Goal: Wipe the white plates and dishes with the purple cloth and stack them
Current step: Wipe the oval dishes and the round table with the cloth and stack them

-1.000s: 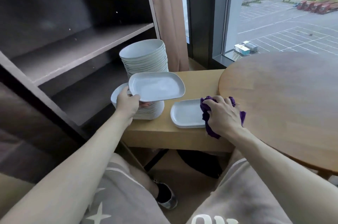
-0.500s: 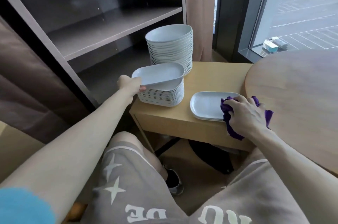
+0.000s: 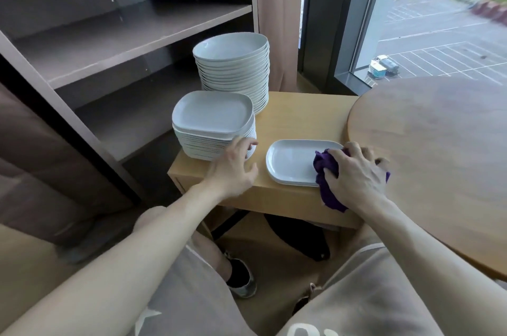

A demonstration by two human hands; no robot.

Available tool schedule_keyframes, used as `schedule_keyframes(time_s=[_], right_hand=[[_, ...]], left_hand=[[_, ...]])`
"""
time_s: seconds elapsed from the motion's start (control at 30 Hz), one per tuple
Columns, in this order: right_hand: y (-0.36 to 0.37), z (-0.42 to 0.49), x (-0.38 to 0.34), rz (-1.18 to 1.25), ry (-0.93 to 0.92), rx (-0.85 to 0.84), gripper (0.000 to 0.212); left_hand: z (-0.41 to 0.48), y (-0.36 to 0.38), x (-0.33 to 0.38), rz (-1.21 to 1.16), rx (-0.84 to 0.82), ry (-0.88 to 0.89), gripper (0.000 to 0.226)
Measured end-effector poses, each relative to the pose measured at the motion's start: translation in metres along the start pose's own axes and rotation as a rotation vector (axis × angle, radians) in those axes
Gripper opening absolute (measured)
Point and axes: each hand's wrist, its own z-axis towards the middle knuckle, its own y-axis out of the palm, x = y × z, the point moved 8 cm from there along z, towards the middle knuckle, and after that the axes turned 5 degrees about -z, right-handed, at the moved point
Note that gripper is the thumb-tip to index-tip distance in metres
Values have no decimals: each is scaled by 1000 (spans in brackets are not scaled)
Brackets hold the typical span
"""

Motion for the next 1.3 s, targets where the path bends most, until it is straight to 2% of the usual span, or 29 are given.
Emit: schedule_keyframes(time_s=[0.1,0.23,0.33,0.5,0.7,0.93,1.1,1.3], right_hand=[[8,0,1,-54,0,-96,45],[12,4,1,-84,6,-131,42],[12,9,-1,-93,31,-124,38],[18,19,-7,-145,39,-137,34],[27,46,-18,-138,64,-108,32],[33,74,-47,-77,-111,-141,32],[33,75,-85,14,-283,-227,38],[32,69,-109,71,-356,-436,37]], left_hand=[[3,54,0,-59,-210,-64,81],[23,84,-7,-65,-262,-112,116],[33,102,-19,-147,-329,-218,131],[32,108,-35,-180,-285,-192,124],[32,112,-41,-219,-341,-216,132],[34,113,-46,-335,-398,-217,129],[39,108,-39,-371,-340,-173,125],[38,106,-38,-389,-369,-197,131]])
